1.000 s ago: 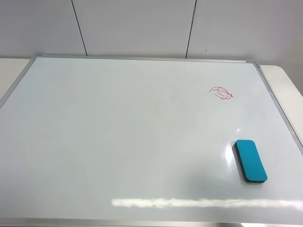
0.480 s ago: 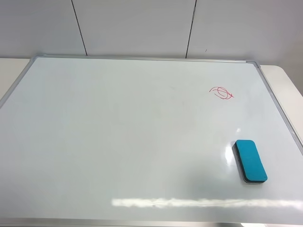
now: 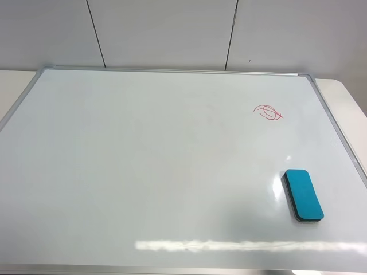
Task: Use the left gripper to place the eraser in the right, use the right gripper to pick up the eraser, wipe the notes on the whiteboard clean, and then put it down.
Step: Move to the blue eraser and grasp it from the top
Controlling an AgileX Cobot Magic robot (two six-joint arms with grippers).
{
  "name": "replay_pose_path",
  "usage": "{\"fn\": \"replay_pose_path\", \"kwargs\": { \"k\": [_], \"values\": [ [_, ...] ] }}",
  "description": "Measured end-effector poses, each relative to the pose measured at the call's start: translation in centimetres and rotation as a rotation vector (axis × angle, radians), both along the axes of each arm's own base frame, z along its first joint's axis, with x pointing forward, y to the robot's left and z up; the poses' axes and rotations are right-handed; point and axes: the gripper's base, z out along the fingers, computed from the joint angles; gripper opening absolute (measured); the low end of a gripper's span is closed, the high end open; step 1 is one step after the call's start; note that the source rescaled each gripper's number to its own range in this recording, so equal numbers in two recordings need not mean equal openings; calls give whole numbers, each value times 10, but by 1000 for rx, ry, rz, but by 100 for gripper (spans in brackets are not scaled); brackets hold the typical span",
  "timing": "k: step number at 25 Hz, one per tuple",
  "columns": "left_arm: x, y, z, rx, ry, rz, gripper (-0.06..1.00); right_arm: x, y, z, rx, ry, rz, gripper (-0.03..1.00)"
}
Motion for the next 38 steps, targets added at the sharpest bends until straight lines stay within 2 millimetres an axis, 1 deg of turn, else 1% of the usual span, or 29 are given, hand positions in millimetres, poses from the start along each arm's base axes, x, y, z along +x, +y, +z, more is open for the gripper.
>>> {"fn": "replay_pose_path", "kwargs": {
  "k": [17,20,23,25,27,28,30,34,36,38],
  "values": [
    [0,0,0,0,0,0,100,0,0,0,7,-1,-4,100],
    [0,0,0,0,0,0,100,6,2,5,85,4,-14,100],
    [0,0,0,0,0,0,100,23,1,18,151,40,-35,100],
    [0,0,0,0,0,0,100,38,-1,30,197,88,-64,100],
    [0,0,0,0,0,0,100,53,-2,37,231,147,-88,100],
    [0,0,0,0,0,0,100,53,-2,37,231,147,-88,100],
    [0,0,0,0,0,0,100,68,-4,43,253,206,-112,100],
    [0,0,0,0,0,0,100,112,-10,45,277,419,-166,100],
    [0,0,0,0,0,0,100,127,-12,40,280,501,-174,100],
    [0,0,0,0,0,0,100,141,-13,31,282,587,-182,100]
  ]
}}
